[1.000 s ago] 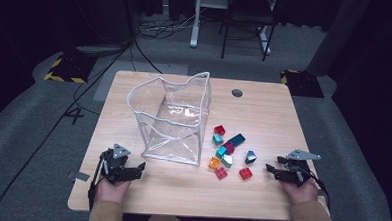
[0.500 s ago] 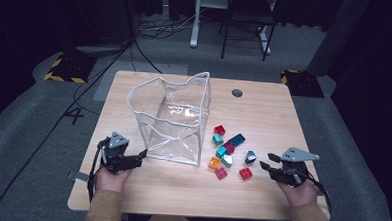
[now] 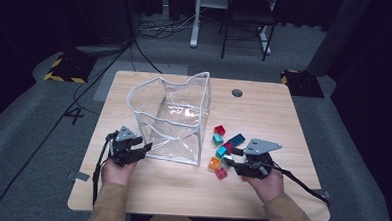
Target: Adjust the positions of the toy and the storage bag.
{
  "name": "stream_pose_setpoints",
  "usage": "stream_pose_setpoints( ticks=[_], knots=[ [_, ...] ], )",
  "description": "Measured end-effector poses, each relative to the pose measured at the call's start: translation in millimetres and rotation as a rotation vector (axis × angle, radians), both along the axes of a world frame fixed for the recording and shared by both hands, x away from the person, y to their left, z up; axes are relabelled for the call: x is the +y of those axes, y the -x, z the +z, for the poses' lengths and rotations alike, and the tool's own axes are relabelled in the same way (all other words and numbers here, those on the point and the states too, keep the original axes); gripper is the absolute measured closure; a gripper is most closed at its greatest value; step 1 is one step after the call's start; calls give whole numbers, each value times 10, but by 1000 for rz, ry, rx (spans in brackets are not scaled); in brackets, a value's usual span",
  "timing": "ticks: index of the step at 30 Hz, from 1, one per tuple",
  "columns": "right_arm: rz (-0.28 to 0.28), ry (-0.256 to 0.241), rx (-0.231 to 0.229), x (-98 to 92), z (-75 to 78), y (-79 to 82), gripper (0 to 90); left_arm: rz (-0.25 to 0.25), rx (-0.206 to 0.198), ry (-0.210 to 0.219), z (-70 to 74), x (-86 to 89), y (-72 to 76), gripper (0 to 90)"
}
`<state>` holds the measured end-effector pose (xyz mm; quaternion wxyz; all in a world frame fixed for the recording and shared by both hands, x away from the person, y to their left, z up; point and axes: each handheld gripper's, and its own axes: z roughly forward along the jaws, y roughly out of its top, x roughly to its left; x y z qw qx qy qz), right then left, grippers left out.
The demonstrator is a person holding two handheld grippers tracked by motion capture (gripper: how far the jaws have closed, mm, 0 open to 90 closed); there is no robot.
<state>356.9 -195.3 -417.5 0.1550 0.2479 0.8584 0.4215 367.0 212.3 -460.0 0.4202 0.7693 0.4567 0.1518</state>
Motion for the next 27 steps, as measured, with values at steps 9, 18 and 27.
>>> stream_pose_setpoints(
  ticks=[9, 18, 27],
  knots=[
    [89, 10, 14, 532, -100, -118, 648, -23, -31, -63, 45, -33, 82, 864],
    [106, -65, 68, 614, -148, -260, 824, -63, -32, -103, 73, -110, 199, 865],
    [135, 10, 28, 565, -123, -60, 866, -98, -30, -114, 80, -181, 495, 864]
  ],
)
